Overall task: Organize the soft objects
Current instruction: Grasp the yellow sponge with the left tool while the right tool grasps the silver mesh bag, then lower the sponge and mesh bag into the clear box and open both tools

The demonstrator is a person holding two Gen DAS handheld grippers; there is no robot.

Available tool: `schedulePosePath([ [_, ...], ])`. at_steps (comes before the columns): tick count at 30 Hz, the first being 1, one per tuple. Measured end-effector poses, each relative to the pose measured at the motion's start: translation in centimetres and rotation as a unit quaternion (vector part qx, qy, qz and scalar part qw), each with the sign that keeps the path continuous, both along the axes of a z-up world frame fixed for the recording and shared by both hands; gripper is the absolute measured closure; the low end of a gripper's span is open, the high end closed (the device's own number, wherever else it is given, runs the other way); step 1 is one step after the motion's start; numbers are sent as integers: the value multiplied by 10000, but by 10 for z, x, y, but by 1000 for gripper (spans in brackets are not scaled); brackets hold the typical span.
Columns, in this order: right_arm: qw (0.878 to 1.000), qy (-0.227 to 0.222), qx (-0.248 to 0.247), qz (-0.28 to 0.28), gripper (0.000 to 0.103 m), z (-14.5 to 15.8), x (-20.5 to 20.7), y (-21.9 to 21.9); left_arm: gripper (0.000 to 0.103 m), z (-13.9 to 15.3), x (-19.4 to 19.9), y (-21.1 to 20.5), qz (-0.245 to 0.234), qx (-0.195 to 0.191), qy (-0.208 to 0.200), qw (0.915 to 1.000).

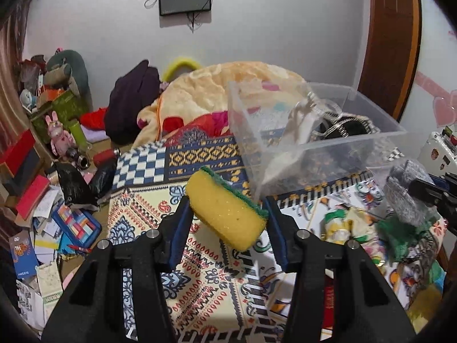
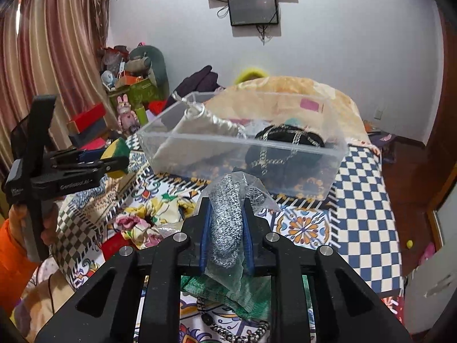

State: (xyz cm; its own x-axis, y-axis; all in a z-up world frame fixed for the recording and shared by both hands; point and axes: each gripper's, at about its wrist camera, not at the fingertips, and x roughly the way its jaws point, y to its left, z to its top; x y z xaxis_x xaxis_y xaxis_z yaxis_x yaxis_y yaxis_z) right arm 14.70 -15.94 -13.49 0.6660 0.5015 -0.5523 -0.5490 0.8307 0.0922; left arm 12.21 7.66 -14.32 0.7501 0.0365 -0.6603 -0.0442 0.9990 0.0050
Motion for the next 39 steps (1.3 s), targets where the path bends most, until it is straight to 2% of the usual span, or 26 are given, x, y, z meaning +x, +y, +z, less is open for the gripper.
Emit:
schedulePosePath([
  [13, 9973, -609, 264, -313, 85, 48, 6, -16, 53, 68, -14, -28, -411, 54, -837, 9956],
  [20, 9940, -895, 433, -453, 85, 71, 18, -20, 53, 82, -1, -49, -701, -51, -950, 9930],
  [23, 9935, -880, 535, -475, 85, 76, 26, -20, 53, 84, 8, -58, -757, -58, -1003, 9921],
  [30, 9940, -779, 583, -508, 85, 72, 43, -8, 53, 77, 39, -65, -717, -151, -840, 9938],
  [39, 9982, -507, 132, -279, 85, 55, 72, 27, 52, 58, 69, -44, -446, -216, -450, 9978],
])
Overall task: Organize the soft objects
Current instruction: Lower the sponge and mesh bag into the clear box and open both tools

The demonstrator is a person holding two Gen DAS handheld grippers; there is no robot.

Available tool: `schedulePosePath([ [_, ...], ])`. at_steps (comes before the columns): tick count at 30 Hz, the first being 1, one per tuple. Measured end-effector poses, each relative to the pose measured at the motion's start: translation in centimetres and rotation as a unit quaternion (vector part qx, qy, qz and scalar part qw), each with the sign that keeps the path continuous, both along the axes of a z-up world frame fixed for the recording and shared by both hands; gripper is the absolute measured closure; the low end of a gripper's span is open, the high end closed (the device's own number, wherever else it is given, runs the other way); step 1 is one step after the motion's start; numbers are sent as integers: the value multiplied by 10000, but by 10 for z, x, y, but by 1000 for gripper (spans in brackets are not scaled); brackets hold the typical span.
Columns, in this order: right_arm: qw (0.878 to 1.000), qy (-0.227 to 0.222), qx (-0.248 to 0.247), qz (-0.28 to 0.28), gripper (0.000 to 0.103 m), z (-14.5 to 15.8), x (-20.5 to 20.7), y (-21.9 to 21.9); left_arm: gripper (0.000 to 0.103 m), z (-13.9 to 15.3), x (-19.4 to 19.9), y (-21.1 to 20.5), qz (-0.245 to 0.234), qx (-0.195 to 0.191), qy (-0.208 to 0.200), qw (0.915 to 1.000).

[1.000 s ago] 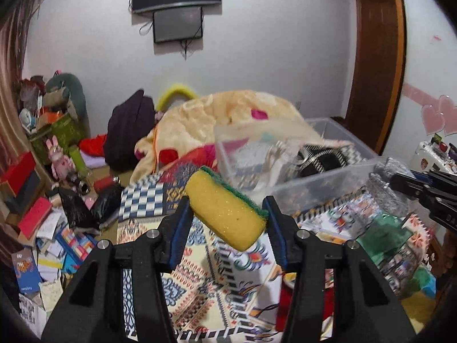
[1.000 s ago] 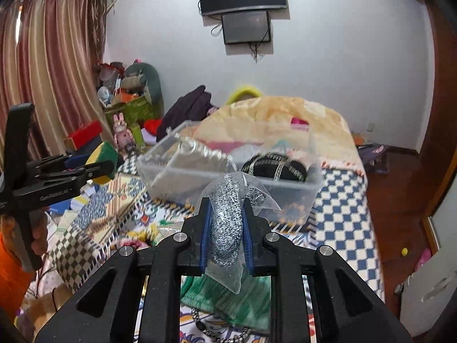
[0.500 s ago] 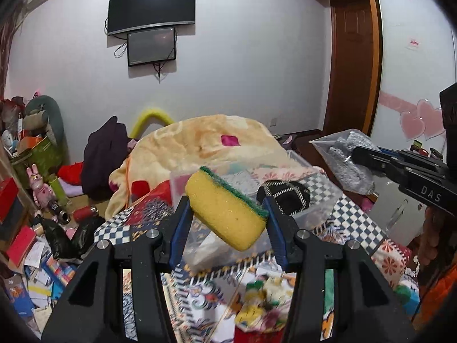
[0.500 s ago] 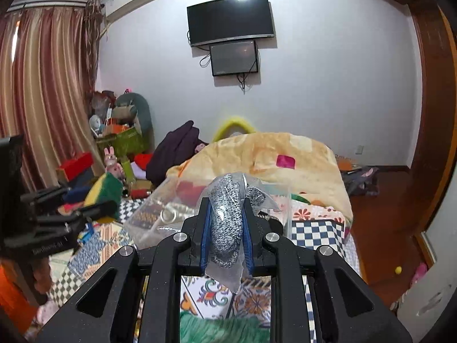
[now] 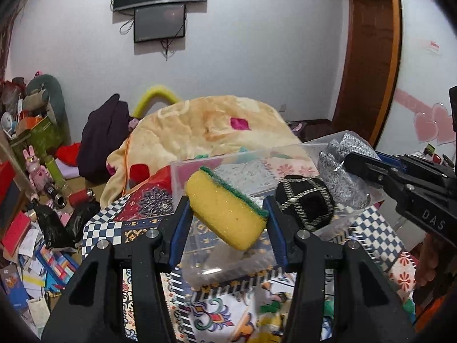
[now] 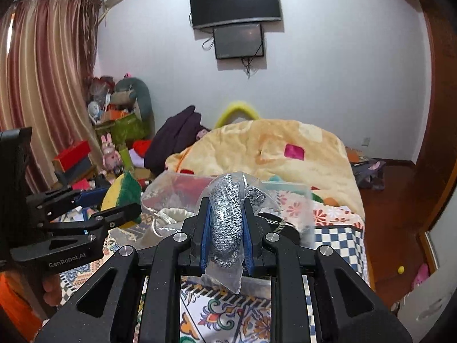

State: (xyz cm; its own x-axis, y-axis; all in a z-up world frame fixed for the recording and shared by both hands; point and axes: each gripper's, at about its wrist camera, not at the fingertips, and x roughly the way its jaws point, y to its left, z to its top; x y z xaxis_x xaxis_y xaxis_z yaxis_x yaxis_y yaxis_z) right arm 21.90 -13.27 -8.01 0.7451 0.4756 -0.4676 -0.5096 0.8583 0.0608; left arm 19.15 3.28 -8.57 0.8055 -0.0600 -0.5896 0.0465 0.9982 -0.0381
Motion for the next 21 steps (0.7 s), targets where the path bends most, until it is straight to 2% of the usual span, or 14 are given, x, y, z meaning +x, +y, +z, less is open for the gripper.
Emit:
schedulePosePath([
  [6, 9983, 450, -315, 191, 85, -21, 21, 22, 52, -22, 18, 11, 41, -167, 415, 9990],
  [11, 9957, 704, -550, 254, 85, -36, 30, 31, 51, -30, 22, 13, 24, -226, 434, 9988],
  [16, 9929, 920, -693, 283, 82, -45, 35, 36, 43, -30, 24, 12, 20, -209, 440, 9988],
  [17, 9927, 928, -723, 272, 82, -45, 34, 36, 37, -31, 24, 12, 49, -192, 441, 9988],
  [18, 9924, 961, -713, 303, 80, -45, 34, 35, 32, -31, 24, 12, 76, -190, 440, 9988],
  [21, 9923, 982, -684, 310, 70, -43, 32, 31, 32, -32, 23, 14, 84, -251, 446, 9987],
])
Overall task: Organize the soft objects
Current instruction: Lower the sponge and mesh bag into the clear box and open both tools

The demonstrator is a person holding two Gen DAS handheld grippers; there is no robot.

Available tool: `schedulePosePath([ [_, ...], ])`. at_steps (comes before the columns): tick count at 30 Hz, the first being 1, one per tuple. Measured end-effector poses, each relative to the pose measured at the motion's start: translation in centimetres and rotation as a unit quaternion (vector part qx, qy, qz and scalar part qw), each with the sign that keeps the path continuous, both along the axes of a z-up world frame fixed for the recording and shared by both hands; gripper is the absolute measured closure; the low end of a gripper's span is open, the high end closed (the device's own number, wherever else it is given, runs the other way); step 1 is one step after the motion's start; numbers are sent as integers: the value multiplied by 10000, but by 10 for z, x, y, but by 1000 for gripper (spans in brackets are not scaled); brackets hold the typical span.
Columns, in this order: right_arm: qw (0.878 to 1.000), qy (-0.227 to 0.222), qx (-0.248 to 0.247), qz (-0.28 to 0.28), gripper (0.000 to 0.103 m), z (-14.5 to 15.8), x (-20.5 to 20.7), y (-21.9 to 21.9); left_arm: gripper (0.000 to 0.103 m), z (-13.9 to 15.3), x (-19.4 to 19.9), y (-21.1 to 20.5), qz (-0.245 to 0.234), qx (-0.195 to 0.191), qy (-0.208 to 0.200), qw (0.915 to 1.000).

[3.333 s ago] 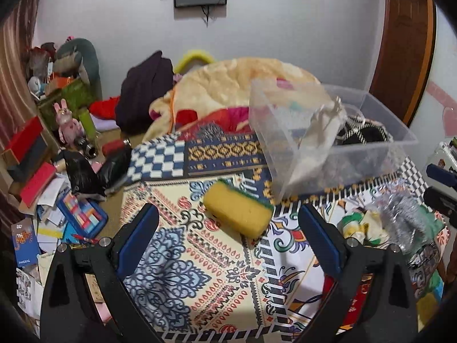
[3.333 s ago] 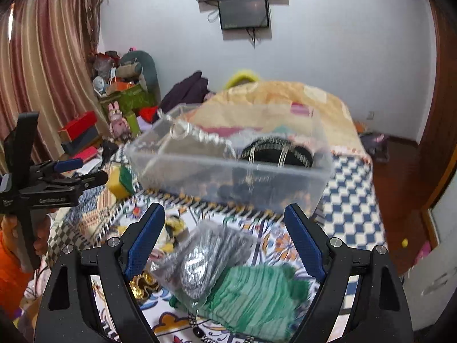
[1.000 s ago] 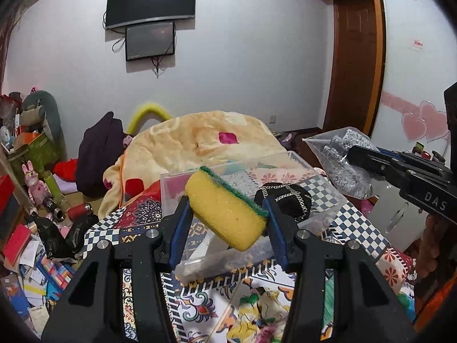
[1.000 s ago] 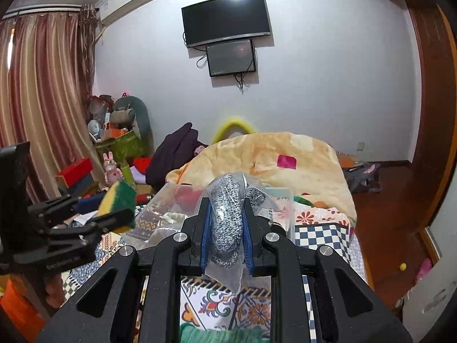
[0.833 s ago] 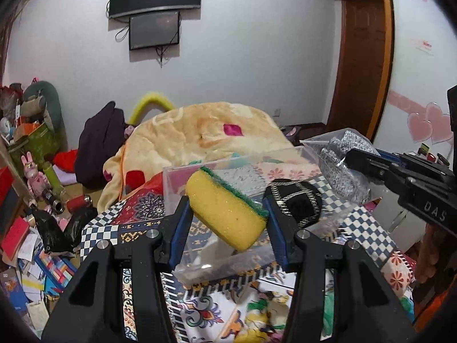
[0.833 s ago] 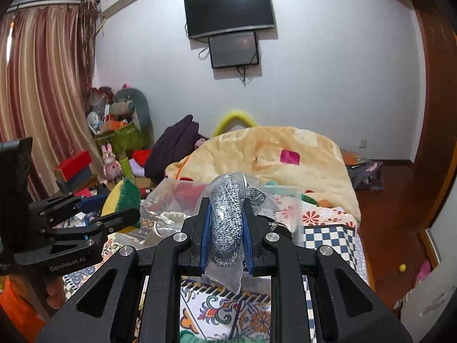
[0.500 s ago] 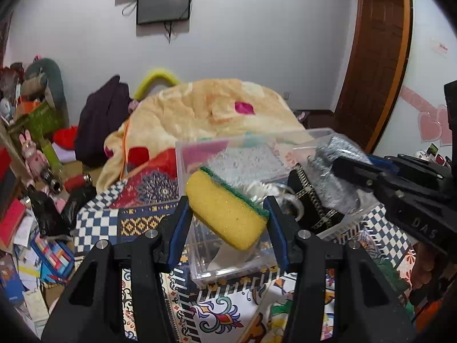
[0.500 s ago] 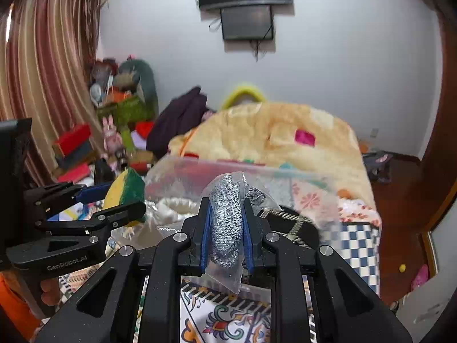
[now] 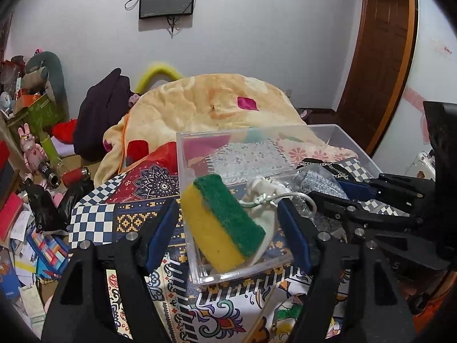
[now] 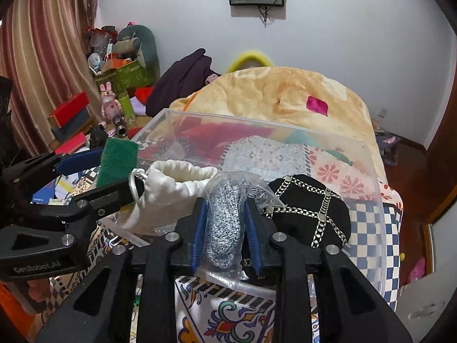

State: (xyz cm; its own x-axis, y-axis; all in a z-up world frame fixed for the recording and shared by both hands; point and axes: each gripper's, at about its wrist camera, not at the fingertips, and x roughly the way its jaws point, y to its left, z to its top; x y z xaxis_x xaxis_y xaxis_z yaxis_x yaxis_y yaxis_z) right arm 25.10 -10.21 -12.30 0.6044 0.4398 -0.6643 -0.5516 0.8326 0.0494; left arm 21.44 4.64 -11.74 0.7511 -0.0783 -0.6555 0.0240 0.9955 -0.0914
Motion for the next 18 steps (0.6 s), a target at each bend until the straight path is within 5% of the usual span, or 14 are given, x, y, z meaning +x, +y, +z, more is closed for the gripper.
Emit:
schedulePosePath([
  [13, 9965, -794, 209, -158, 36, 44, -42, -27, 31, 38, -46, -2, -169, 61, -447, 9988],
  [18, 9933, -1072, 361, -249, 28, 58, -65, -45, 18, 52, -72, -6, -217, 25, -613, 9979],
])
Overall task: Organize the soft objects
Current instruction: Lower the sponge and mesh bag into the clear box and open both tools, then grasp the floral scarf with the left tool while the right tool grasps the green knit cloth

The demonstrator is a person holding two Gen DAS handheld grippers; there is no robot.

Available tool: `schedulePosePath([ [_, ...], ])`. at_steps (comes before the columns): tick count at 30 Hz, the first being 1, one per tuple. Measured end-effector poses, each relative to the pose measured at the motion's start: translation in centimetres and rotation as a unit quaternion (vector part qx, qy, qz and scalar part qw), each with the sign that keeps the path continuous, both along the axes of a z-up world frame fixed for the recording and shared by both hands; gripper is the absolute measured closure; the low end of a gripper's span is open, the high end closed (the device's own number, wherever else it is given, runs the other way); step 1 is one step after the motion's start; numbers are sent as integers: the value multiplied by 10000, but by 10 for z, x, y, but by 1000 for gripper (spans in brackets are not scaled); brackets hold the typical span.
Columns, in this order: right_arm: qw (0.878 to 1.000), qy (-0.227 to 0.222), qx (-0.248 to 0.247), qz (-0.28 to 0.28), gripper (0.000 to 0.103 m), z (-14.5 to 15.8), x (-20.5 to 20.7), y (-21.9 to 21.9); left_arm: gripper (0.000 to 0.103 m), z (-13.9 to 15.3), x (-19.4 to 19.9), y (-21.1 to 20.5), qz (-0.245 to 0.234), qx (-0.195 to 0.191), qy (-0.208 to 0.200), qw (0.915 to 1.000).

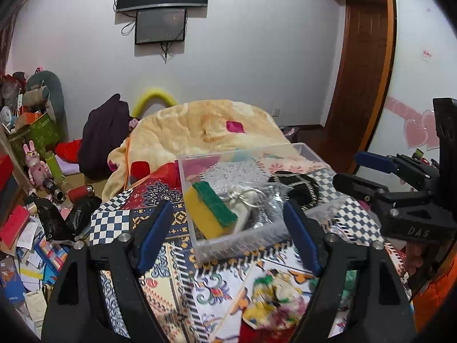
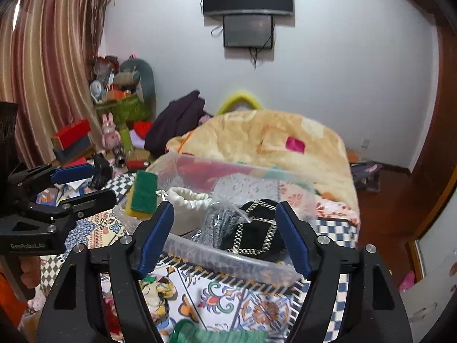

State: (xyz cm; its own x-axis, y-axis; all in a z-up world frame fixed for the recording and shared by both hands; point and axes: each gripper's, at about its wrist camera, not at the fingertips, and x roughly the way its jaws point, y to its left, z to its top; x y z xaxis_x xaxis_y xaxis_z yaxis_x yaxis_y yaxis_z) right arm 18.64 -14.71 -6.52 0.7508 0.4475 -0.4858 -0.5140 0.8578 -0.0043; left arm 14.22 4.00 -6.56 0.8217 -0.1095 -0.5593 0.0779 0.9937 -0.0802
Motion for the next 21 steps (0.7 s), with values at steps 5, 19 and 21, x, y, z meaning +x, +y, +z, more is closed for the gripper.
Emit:
schedulePosePath([
  [5, 9999, -91, 51, -133, 21, -5, -19, -15, 13, -3, -24, -12, -124, 99, -5, 9999],
  [19, 9969, 711, -205, -267, 21, -72, -43, -21, 10, -69, -41, -30, -237, -179, 813, 9963],
  [21, 9963, 787, -247, -223, 21, -79, -46, -21, 10, -78, -38, -32, -252, -248, 913, 9952],
])
